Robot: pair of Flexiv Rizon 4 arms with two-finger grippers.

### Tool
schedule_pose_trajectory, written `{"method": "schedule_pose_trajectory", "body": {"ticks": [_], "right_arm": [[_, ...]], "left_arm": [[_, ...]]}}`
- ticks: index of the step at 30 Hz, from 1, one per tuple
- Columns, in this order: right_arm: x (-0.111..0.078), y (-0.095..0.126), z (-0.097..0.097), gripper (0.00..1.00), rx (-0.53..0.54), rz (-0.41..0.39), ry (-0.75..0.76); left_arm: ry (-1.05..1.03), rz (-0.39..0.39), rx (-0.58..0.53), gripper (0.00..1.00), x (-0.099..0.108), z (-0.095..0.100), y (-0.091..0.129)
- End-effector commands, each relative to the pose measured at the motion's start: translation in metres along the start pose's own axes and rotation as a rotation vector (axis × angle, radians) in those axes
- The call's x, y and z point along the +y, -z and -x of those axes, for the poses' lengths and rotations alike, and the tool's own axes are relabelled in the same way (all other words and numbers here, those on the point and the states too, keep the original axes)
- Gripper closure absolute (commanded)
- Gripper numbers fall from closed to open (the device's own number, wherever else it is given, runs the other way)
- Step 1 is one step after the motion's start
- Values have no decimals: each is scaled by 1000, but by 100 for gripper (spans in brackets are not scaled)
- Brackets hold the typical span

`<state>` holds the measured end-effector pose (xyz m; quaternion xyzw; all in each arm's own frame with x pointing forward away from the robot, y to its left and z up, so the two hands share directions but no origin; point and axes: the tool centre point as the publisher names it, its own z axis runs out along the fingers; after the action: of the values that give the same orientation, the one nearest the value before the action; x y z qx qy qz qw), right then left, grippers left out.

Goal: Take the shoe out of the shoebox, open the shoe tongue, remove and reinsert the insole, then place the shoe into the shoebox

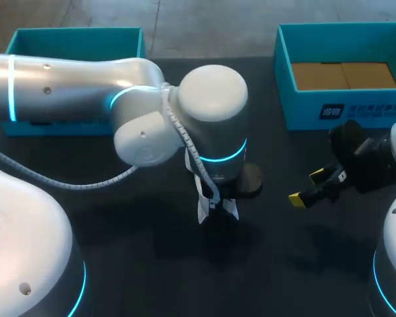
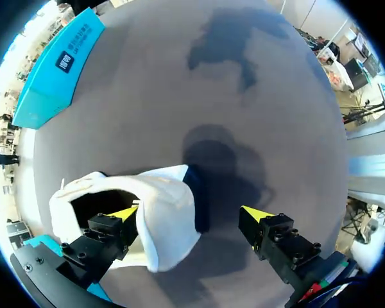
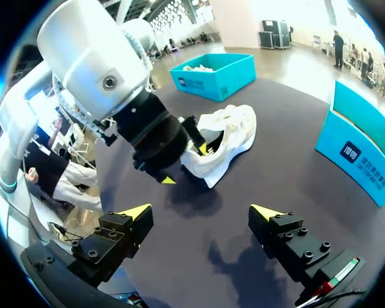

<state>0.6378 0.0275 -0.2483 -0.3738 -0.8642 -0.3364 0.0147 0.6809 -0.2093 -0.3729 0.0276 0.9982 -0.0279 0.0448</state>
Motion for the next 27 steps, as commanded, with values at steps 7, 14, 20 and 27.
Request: {"method": "schedule_pose_trajectory", "body": {"ticks": [7,14,20,27], "right_arm": [[-1,1,-1,0,0,2,1],[-1,1,-1,0,0,2,1],[-1,1,-1,0,0,2,1],[-1,1,-1,0,0,2,1]], "left_arm": [[8,46,28,20,-5,-3,-8],[24,55,39,16,4,-9,-8],[45,68,40,21,11,-11,-7],[47,77,47,74,14,-8,-9]]}}
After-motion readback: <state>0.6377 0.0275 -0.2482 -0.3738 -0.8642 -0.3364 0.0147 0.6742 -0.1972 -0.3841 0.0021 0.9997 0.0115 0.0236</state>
